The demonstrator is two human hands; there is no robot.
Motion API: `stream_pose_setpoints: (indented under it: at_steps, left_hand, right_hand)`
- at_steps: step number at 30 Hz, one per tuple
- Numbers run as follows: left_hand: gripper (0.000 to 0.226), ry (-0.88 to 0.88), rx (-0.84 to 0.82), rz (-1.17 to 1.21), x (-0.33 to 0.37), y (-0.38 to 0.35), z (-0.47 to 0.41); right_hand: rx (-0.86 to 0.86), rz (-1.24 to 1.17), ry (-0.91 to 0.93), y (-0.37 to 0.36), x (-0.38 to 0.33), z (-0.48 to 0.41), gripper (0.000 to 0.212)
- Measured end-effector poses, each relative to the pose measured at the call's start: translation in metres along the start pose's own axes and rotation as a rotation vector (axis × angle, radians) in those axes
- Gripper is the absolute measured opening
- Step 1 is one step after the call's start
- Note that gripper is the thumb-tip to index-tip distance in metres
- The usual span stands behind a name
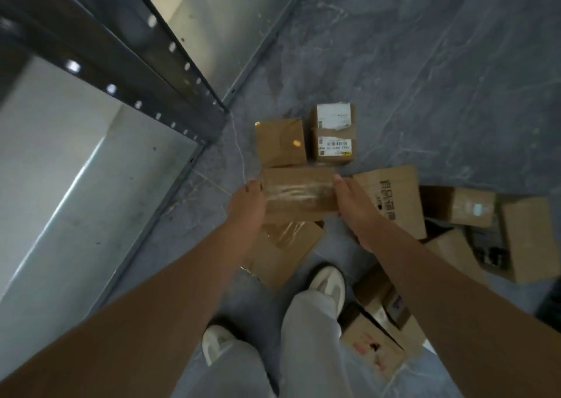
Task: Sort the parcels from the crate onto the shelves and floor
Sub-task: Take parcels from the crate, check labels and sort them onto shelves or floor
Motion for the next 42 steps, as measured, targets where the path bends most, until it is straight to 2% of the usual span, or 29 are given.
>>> stream_pose_setpoints:
  at_steps: [5,8,10,16,21,26,30,39,42]
  left_hand:
    - [0.039,-0.117,0.047,0.086,0.057,0.060,0.096]
    - [0.033,-0.215,0.057,0.142,0.109,0.104,0.168]
    - [0.034,-0.273,0.053,0.215,0.142,0.139,0.222]
    - [0.036,-0.491,0.073,0.312,0.226,0.254,0.415]
    - [0.021,-0.710,0.140,0.419,0.248,0.343,0.550]
    - [0.008,-0.792,0.326,0.607,0.196,0.418,0.637]
    - [0.007,-0.819,0.455,0.694,0.126,0.448,0.691]
    - [0.010,-0.727,0.836,0.985,-0.094,0.480,0.788]
    - [0.010,-0.655,0.929,1.056,-0.176,0.501,0.815]
  right_hand:
    - [0.057,-0.176,-0.044,0.040,-0.036,0.090,0.046]
    - [0.158,-0.278,0.012,0.079,-0.092,0.163,0.054]
    - [0.185,-0.343,0.070,0.104,-0.143,0.229,0.043]
    - [0.195,-0.223,0.314,0.168,-0.259,0.433,0.039]
    - [0.255,-0.139,0.520,0.192,-0.336,0.583,0.026]
    - [0.150,-0.237,0.695,0.157,-0.363,0.696,0.025]
    - [0.026,-0.149,0.825,0.106,-0.349,0.753,0.026]
    - [-0.286,0.121,1.026,-0.049,-0.260,0.860,0.019]
    - [-0.427,0.230,1.030,-0.119,-0.232,0.899,0.029]
Point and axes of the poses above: each hand's wrist, its own z-axis away from the middle knuckle, its own y-axis out of the back of the hand, x = y × z, the point moved 7 cm from there along -z, towards the middle knuckle, and after that the axes turned 1 degree about -y, right-handed, at the moved point
